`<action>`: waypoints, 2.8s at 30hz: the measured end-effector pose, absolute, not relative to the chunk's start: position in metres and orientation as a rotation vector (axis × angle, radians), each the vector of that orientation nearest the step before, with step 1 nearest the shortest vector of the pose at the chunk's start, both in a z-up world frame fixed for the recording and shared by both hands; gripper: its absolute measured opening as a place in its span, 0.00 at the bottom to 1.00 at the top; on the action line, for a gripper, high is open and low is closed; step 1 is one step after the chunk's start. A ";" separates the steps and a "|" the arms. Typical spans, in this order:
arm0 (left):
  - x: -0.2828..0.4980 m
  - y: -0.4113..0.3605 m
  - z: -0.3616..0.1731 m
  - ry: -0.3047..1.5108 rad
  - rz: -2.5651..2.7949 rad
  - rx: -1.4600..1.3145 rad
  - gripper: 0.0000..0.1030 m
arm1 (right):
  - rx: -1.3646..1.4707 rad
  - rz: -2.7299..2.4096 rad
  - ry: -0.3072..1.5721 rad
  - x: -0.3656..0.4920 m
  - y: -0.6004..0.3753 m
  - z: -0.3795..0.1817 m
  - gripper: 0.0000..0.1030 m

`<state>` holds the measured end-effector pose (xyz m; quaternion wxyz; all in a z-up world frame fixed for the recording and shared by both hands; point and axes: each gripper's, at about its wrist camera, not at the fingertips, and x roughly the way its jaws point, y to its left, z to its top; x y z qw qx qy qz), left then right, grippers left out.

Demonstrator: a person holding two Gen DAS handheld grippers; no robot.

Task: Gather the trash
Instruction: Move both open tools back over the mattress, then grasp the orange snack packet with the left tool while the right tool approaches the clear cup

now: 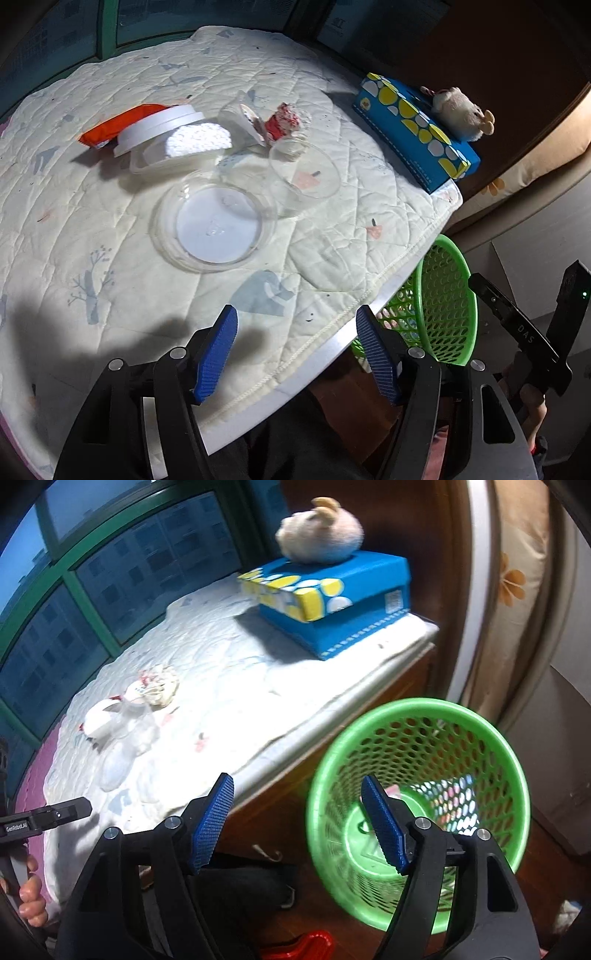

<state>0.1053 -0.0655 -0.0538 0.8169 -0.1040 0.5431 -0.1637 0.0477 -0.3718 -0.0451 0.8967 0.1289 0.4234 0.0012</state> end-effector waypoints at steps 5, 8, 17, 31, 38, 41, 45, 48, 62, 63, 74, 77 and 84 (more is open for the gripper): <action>0.108 -0.038 -0.055 1.152 -0.300 -0.254 0.63 | 0.238 0.062 0.874 0.061 -0.343 -0.040 0.72; 0.108 -0.023 -0.056 1.148 -0.271 -0.267 0.63 | 0.221 0.097 0.875 0.069 -0.326 -0.038 0.74; 0.110 0.012 -0.063 1.150 -0.202 -0.316 0.63 | 0.167 0.188 0.884 0.094 -0.280 -0.034 0.81; 0.140 0.059 -0.055 1.120 -0.118 -0.355 0.65 | 0.060 0.276 0.902 0.138 -0.222 -0.036 0.84; 0.181 0.084 -0.037 1.072 -0.102 -0.302 0.68 | 0.024 0.278 0.910 0.153 -0.208 -0.038 0.84; 0.200 0.081 -0.028 1.057 -0.159 -0.244 0.68 | 0.020 0.275 0.915 0.157 -0.205 -0.039 0.84; 0.225 0.075 -0.021 1.045 -0.190 -0.157 0.68 | 0.013 0.274 0.925 0.161 -0.203 -0.040 0.84; 0.240 0.069 -0.022 1.052 -0.238 -0.115 0.67 | 0.005 0.276 0.929 0.163 -0.201 -0.041 0.84; 0.286 0.061 -0.049 1.124 -0.423 0.008 0.64 | -0.024 0.283 0.952 0.174 -0.190 -0.043 0.84; 0.287 0.060 -0.051 1.125 -0.423 0.024 0.64 | -0.025 0.284 0.954 0.175 -0.190 -0.043 0.84; 0.301 0.056 -0.062 1.151 -0.575 0.008 0.42 | -0.027 0.278 0.964 0.179 -0.184 -0.046 0.84; 0.300 0.054 -0.063 1.149 -0.596 0.007 0.34 | -0.025 0.272 0.967 0.180 -0.185 -0.047 0.84; 0.299 0.056 -0.065 1.141 -0.603 -0.009 0.13 | -0.015 0.264 0.971 0.182 -0.187 -0.051 0.84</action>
